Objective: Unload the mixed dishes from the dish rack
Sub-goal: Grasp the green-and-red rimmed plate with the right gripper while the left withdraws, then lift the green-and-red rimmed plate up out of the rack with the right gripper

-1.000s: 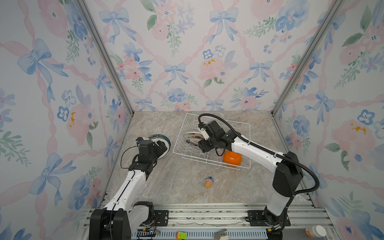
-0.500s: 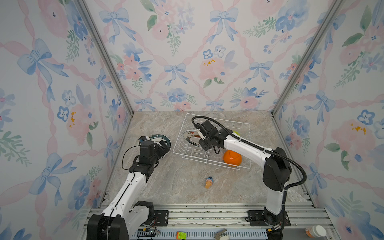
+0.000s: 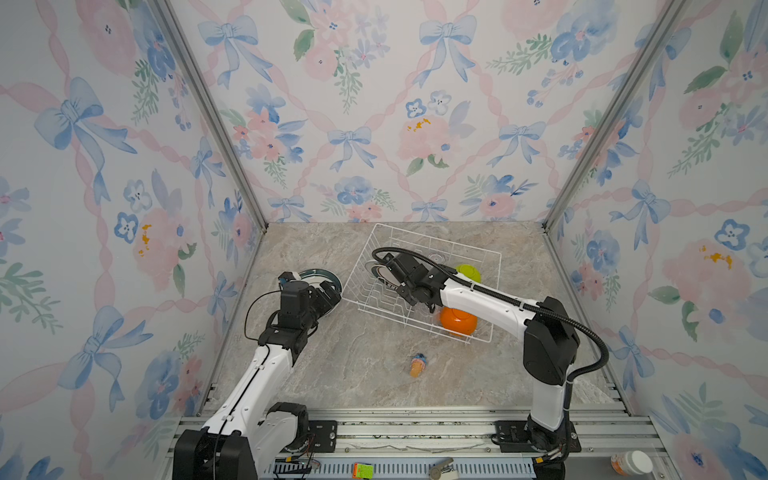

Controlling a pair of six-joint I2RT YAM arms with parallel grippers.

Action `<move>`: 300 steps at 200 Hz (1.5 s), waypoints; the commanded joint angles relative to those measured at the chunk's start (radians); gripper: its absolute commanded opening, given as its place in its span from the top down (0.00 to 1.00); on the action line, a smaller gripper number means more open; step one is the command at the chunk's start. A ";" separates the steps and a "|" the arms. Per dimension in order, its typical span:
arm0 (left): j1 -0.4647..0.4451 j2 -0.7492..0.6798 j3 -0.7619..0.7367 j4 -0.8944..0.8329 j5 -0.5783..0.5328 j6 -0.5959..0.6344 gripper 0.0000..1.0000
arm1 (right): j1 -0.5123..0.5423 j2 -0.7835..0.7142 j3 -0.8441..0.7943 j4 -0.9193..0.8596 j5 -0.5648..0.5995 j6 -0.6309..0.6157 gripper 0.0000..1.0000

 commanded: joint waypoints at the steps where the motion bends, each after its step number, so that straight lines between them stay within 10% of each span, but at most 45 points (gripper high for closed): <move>1: -0.007 -0.012 -0.017 0.022 -0.016 0.011 0.02 | 0.020 -0.068 -0.017 0.062 0.012 0.039 1.00; 186: -0.064 0.039 0.015 0.032 -0.030 -0.012 0.02 | 0.015 -0.265 -0.102 0.154 -0.018 0.048 1.00; 300: -0.108 0.044 0.071 0.069 0.002 -0.009 0.02 | -0.095 -0.474 -0.217 0.350 -0.393 0.345 1.00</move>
